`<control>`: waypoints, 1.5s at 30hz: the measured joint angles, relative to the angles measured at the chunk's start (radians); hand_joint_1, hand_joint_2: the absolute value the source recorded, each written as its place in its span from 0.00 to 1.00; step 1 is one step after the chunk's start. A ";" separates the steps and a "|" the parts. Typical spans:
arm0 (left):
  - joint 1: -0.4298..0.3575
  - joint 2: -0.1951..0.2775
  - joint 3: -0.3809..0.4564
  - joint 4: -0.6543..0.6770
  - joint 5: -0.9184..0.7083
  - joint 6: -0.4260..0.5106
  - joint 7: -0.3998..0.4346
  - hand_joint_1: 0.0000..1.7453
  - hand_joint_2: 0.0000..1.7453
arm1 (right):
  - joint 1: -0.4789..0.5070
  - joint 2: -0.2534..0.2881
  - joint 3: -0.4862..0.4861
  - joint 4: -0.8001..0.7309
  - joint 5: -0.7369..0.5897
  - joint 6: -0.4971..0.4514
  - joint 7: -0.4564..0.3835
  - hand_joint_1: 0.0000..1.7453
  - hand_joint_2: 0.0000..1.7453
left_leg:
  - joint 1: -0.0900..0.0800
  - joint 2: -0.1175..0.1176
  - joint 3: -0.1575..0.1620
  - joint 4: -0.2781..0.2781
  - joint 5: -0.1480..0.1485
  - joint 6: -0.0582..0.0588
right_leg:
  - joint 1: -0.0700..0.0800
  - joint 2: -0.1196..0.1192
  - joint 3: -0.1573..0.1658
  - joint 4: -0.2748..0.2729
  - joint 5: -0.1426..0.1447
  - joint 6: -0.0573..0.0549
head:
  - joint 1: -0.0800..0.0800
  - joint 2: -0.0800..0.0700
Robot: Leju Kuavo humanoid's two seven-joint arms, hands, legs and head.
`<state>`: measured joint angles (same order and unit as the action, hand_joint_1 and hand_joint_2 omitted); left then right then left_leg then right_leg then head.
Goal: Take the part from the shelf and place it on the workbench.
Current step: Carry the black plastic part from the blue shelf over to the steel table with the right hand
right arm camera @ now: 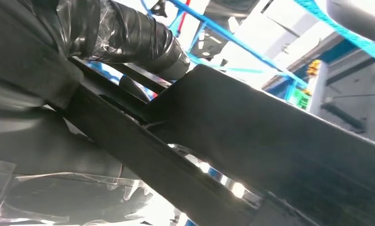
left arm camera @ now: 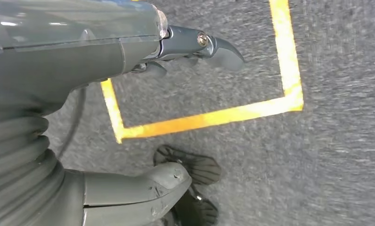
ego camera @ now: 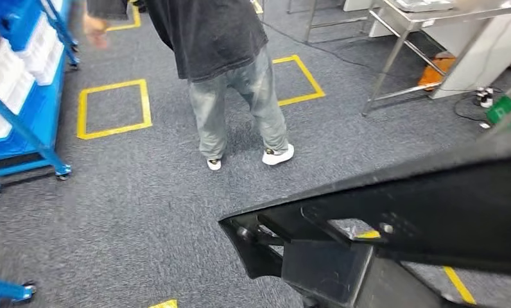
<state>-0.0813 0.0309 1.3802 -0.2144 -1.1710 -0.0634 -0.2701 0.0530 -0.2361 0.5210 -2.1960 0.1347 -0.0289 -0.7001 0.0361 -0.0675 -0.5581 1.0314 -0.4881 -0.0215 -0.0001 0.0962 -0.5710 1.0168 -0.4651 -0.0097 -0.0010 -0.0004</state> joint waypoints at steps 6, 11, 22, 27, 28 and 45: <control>-0.001 -0.001 -0.001 0.000 -0.004 -0.006 -0.005 0.00 1.00 | -0.002 0.000 0.004 -0.001 -0.005 0.015 0.000 1.00 1.00 | -0.007 0.062 0.004 -0.011 0.004 0.036 | -0.003 -0.078 -0.089 0.166 -0.080 0.014 | 0.002 0.000; 0.002 0.002 -0.006 0.000 -0.009 -0.008 -0.008 0.00 1.00 | -0.002 0.007 0.006 0.001 -0.014 0.030 0.000 1.00 1.00 | -0.021 0.116 0.013 -0.012 -0.005 0.043 | 0.008 -0.100 -0.122 0.216 -0.055 -0.007 | 0.001 0.000; -0.005 0.004 -0.025 0.000 -0.023 -0.013 -0.018 0.00 1.00 | -0.017 0.034 0.007 0.003 -0.023 0.037 0.000 1.00 1.00 | -0.023 0.081 -0.044 0.162 -0.115 0.015 | 0.028 -0.102 0.021 -0.050 0.025 -0.054 | 0.000 0.000; 0.003 0.009 -0.025 0.000 -0.025 -0.013 -0.018 0.00 1.00 | -0.017 0.039 0.007 0.011 -0.028 0.046 0.001 1.00 1.00 | -0.014 0.055 -0.056 0.125 -0.033 -0.006 | 0.017 -0.039 0.016 -0.011 -0.001 -0.037 | 0.000 0.000; 0.003 0.009 -0.025 0.000 -0.025 -0.013 -0.018 0.00 1.00 | -0.017 0.040 0.007 0.012 -0.029 0.046 0.001 1.00 1.00 | -0.011 0.031 -0.031 0.067 -0.009 -0.009 | 0.015 -0.029 0.015 -0.002 -0.007 -0.030 | 0.001 0.000; 0.006 0.007 -0.033 0.000 -0.033 -0.016 -0.022 0.00 1.00 | -0.016 0.047 0.000 0.030 -0.055 0.057 0.002 1.00 1.00 | -0.014 0.140 0.054 -0.029 -0.029 0.031 | 0.019 -0.158 -0.038 0.013 0.031 -0.013 | 0.002 0.000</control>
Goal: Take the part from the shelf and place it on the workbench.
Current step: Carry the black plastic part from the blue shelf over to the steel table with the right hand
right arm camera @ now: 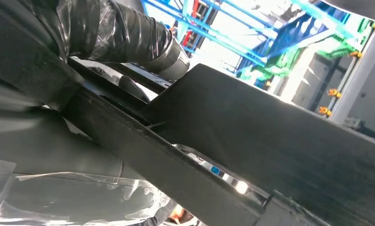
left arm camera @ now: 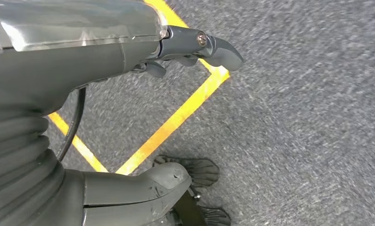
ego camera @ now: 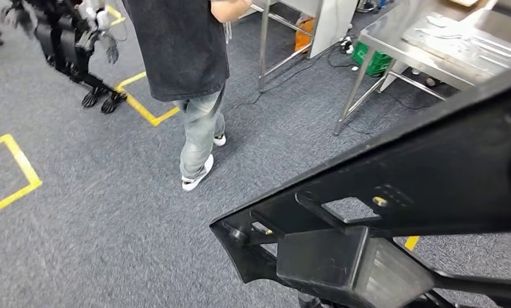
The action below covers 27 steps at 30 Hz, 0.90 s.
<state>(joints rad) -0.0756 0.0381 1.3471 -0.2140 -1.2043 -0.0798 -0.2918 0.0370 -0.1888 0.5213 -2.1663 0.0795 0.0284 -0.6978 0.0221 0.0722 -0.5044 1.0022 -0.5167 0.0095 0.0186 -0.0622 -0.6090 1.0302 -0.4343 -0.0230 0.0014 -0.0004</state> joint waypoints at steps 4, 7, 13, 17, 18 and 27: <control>-0.005 -0.003 -0.002 0.000 0.000 -0.001 -0.002 0.00 1.00 | 0.012 0.003 0.000 -0.002 -0.001 0.006 -0.001 1.00 1.00 | -0.002 0.015 0.020 -0.002 -0.018 -0.019 | 0.000 0.030 0.025 -0.038 -0.006 -0.016 | 0.000 0.000; -0.005 -0.004 -0.004 0.000 0.000 -0.001 -0.002 0.00 1.00 | 0.014 0.008 0.000 -0.003 -0.002 0.006 -0.001 1.00 1.00 | -0.002 -0.052 -0.052 0.147 -0.088 -0.024 | -0.005 0.058 0.047 -0.054 -0.005 -0.025 | -0.001 0.000; 0.002 -0.003 -0.008 0.000 0.000 -0.001 -0.002 0.00 1.00 | 0.019 0.011 0.000 -0.001 -0.002 0.006 -0.001 1.00 1.00 | -0.001 -0.091 -0.100 0.117 0.017 -0.024 | -0.003 0.129 0.063 -0.028 -0.036 -0.023 | -0.001 0.000; 0.001 -0.003 -0.008 0.000 0.000 -0.001 -0.002 0.00 1.00 | 0.019 0.011 0.000 -0.001 -0.002 0.006 -0.001 1.00 1.00 | -0.003 -0.126 -0.051 0.006 0.043 -0.008 | -0.008 0.167 0.059 -0.021 -0.045 0.000 | -0.001 0.000; -0.001 -0.003 -0.009 0.000 0.000 -0.001 -0.002 0.00 1.00 | 0.020 0.011 0.000 -0.001 -0.002 0.006 -0.001 1.00 1.00 | -0.001 -0.116 -0.049 0.004 0.044 -0.002 | -0.009 0.170 0.057 -0.020 -0.046 0.006 | -0.001 0.000; 0.003 -0.005 -0.010 0.000 0.000 -0.001 -0.002 0.00 1.00 | 0.022 0.011 0.000 -0.002 -0.002 0.006 -0.001 1.00 1.00 | 0.011 -0.021 -0.022 -0.005 0.024 0.007 | -0.038 0.057 -0.082 0.194 -0.090 0.052 | 0.000 0.000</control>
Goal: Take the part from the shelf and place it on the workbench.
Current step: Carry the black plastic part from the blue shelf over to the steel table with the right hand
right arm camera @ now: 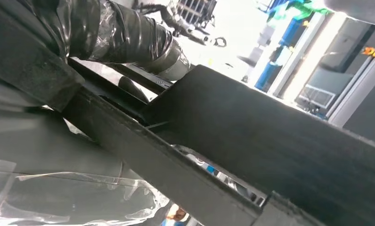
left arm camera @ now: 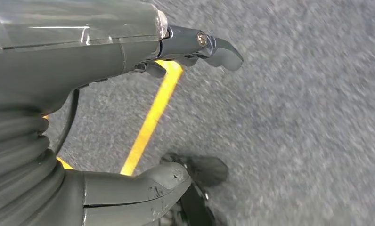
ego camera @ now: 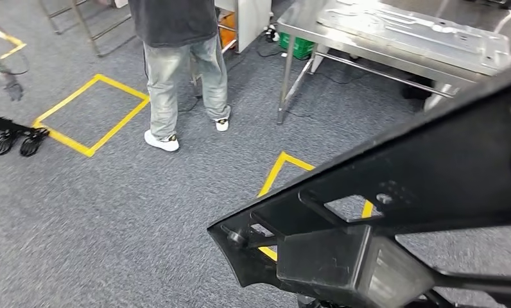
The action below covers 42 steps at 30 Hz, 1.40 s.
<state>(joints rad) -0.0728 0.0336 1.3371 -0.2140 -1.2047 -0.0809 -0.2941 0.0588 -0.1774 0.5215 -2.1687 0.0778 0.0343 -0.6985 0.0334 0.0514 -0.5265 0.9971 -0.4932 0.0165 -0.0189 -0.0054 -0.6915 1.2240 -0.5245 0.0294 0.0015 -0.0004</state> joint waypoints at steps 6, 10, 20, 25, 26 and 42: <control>-0.005 0.000 0.000 0.000 0.000 0.000 0.000 0.00 1.00 | 0.000 0.000 0.000 -0.001 0.000 0.000 0.000 1.00 1.00 | -0.003 0.052 0.046 -0.022 -0.023 -0.037 | 0.016 -0.040 0.102 -0.216 0.078 -0.026 | 0.000 0.000; -0.010 -0.002 -0.002 0.000 0.006 -0.009 -0.009 0.00 1.00 | 0.002 0.000 0.000 -0.003 0.024 -0.012 0.008 1.00 1.00 | 0.001 -0.010 0.003 0.100 -0.097 -0.046 | 0.011 0.001 0.121 -0.237 0.083 -0.052 | -0.001 0.000; 0.000 -0.025 0.003 0.000 0.046 -0.020 -0.037 0.00 1.00 | 0.024 -0.014 -0.022 0.000 0.069 -0.036 0.019 1.00 1.00 | -0.017 -0.124 -0.027 0.009 0.017 -0.005 | 0.027 0.118 0.130 -0.218 0.058 -0.048 | -0.001 0.000; -0.006 -0.034 0.012 0.000 0.066 -0.025 -0.043 0.00 1.00 | 0.037 -0.027 -0.033 -0.002 0.066 -0.033 0.016 1.00 1.00 | -0.006 -0.067 -0.010 -0.012 0.022 0.015 | 0.024 0.061 0.081 -0.123 0.004 -0.018 | 0.000 0.000; -0.003 -0.034 0.016 0.000 0.069 -0.027 -0.044 0.00 1.00 | 0.038 -0.030 -0.036 -0.002 0.066 -0.032 0.015 1.00 1.00 | -0.006 -0.055 -0.008 -0.013 0.019 0.018 | 0.020 0.036 0.044 -0.056 -0.027 -0.010 | 0.001 0.000; -0.009 -0.045 0.035 0.000 0.088 -0.037 -0.051 0.00 1.00 | 0.063 -0.046 -0.054 -0.006 0.066 -0.018 0.011 1.00 1.00 | -0.005 -0.038 -0.052 0.207 -0.150 -0.039 | 0.011 0.017 0.113 -0.232 0.085 -0.055 | 0.000 0.000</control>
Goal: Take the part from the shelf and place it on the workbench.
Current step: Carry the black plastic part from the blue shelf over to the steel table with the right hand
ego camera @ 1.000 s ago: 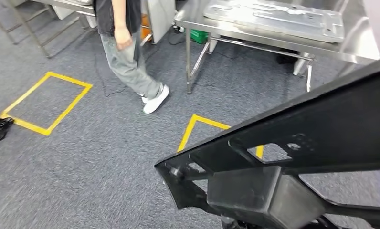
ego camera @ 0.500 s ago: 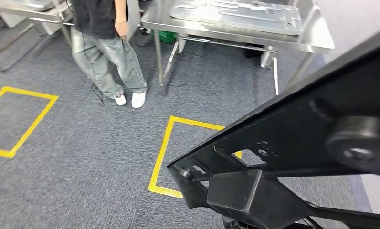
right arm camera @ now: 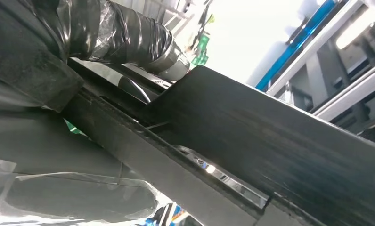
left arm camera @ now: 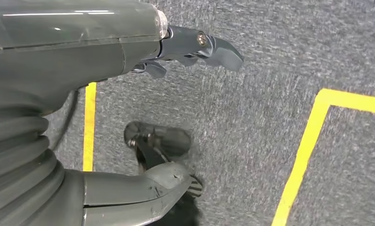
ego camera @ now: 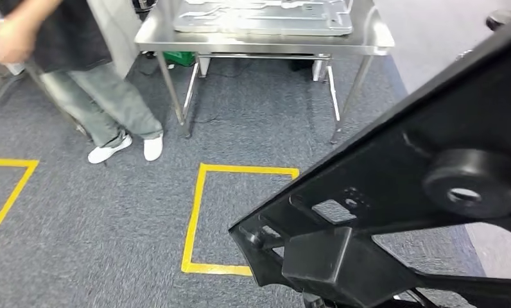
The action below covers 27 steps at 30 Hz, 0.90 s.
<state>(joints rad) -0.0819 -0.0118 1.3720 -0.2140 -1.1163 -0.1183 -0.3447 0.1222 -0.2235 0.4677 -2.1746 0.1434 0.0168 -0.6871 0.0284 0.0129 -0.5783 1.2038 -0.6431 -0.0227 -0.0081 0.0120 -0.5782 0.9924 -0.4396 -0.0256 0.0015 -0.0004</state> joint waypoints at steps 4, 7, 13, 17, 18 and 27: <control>0.005 -0.001 0.005 0.000 0.000 0.000 0.000 0.00 1.00 | 0.001 0.000 0.000 0.000 0.000 0.000 0.000 1.00 1.00 | -0.003 -0.015 -0.044 0.014 0.067 0.010 | 0.009 0.050 0.010 0.006 -0.009 -0.003 | 0.000 0.000; 0.006 0.000 0.009 0.000 0.004 -0.005 -0.002 0.00 1.00 | 0.001 0.000 -0.001 0.000 0.001 0.003 0.000 1.00 1.00 | -0.007 -0.072 0.012 -0.163 0.165 0.028 | 0.011 0.083 0.015 0.012 -0.018 0.006 | 0.000 0.000; -0.002 -0.005 0.013 0.000 0.027 -0.031 -0.011 0.00 1.00 | 0.007 -0.002 -0.004 0.000 0.011 0.010 0.003 1.00 1.00 | -0.004 -0.050 0.036 -0.212 0.172 0.055 | 0.009 0.077 0.006 0.031 -0.035 0.036 | 0.001 0.000; -0.003 -0.005 0.014 0.000 0.032 -0.035 -0.011 0.00 1.00 | 0.004 -0.002 -0.005 0.000 0.013 0.009 0.006 1.00 1.00 | -0.005 -0.046 0.036 -0.213 0.172 0.058 | 0.009 0.039 -0.010 0.066 -0.059 0.042 | 0.001 0.000; 0.000 -0.006 0.016 0.000 0.035 -0.041 -0.008 0.00 1.00 | 0.002 -0.002 -0.006 0.001 0.012 0.008 0.008 1.00 1.00 | -0.005 -0.038 0.036 -0.213 0.171 0.059 | 0.004 0.023 -0.048 0.138 -0.091 0.049 | 0.001 0.000; 0.004 -0.006 0.020 0.000 0.037 -0.070 -0.001 0.00 1.00 | 0.000 -0.002 -0.012 0.009 0.000 0.002 0.013 1.00 1.00 | -0.011 -0.004 0.063 -0.212 0.141 0.028 | -0.001 -0.013 0.002 0.020 -0.021 0.039 | 0.001 0.000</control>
<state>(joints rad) -0.0781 -0.0183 1.3924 -0.2140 -1.0797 -0.1883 -0.3456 0.1218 -0.2260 0.4552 -2.1653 0.1434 0.0184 -0.6745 0.0171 0.0088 -0.5149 0.9913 -0.5023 0.0053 -0.0094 -0.0006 -0.5766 1.0124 -0.4605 0.0136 0.0021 -0.0004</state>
